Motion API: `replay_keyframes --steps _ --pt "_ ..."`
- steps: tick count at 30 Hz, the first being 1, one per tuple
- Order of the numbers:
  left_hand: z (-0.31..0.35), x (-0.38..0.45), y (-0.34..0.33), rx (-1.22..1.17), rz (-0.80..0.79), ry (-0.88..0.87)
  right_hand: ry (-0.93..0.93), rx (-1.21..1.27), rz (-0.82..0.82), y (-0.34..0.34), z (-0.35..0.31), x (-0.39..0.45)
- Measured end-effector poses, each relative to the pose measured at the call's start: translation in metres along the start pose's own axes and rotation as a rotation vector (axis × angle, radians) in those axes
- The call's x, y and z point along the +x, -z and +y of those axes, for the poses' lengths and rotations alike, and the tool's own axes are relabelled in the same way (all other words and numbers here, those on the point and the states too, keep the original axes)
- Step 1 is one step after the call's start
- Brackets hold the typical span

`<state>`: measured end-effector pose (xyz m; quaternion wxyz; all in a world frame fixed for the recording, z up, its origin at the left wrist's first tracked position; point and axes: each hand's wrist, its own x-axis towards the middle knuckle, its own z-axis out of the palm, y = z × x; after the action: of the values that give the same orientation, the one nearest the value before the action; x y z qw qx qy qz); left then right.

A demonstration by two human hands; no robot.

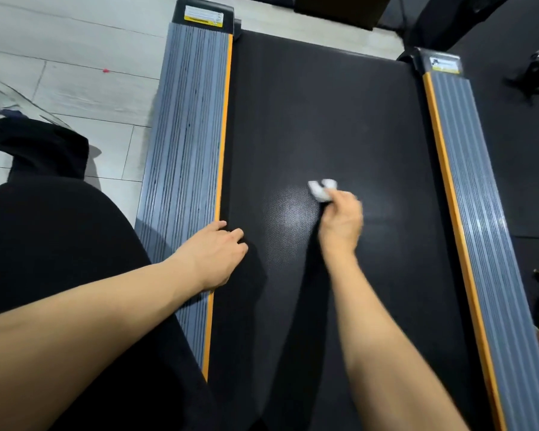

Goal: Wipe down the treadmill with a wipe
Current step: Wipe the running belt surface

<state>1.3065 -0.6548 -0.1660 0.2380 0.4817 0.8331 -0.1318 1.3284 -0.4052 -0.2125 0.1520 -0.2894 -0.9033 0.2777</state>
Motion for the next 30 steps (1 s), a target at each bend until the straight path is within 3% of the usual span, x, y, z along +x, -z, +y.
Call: replay_keyframes --steps 3,5,7,9,13,16,17,19,22,24,27,28,30 --pt "0.001 0.0 -0.003 0.042 0.022 -0.013 0.44 0.116 -0.452 -0.037 -0.078 -0.035" --pt "0.001 -0.003 -0.005 0.08 0.024 -0.044 0.686 0.06 -0.544 -0.051 -0.09 -0.046" --pt "-0.002 -0.005 -0.003 0.075 0.007 -0.056 0.803 0.037 -0.537 -0.043 -0.068 -0.029" --pt "-0.002 -0.005 0.0 0.053 -0.011 -0.04 0.724 0.005 -0.445 -0.016 -0.038 -0.007" --pt "0.009 0.0 0.004 0.058 0.046 0.013 0.085 -0.108 0.016 0.054 0.077 0.034" --pt "0.012 0.0 0.01 0.051 0.042 0.023 -0.311 -0.176 0.202 0.065 0.11 0.036" --pt "0.013 0.001 0.012 0.048 0.031 0.022 -0.32 -0.132 0.207 0.056 0.095 0.03" --pt "0.016 0.001 0.015 0.037 0.011 0.026 -0.077 0.015 0.117 0.029 0.043 0.005" --pt "0.016 0.001 0.014 0.034 -0.018 0.011 0.257 0.056 -0.397 -0.014 -0.025 -0.043" --pt "0.015 0.001 0.011 0.045 -0.021 -0.004 0.386 0.117 -0.517 -0.025 -0.036 -0.062" --pt "0.006 0.005 0.008 0.028 -0.001 -0.012 0.62 0.083 -0.306 0.0 0.012 -0.029" --pt "0.002 0.009 0.007 0.024 0.03 -0.019 0.585 -0.001 -0.211 0.014 0.038 -0.01" --pt "-0.004 0.017 0.009 0.054 0.05 -0.007 0.303 -0.122 0.003 0.047 0.094 0.028"
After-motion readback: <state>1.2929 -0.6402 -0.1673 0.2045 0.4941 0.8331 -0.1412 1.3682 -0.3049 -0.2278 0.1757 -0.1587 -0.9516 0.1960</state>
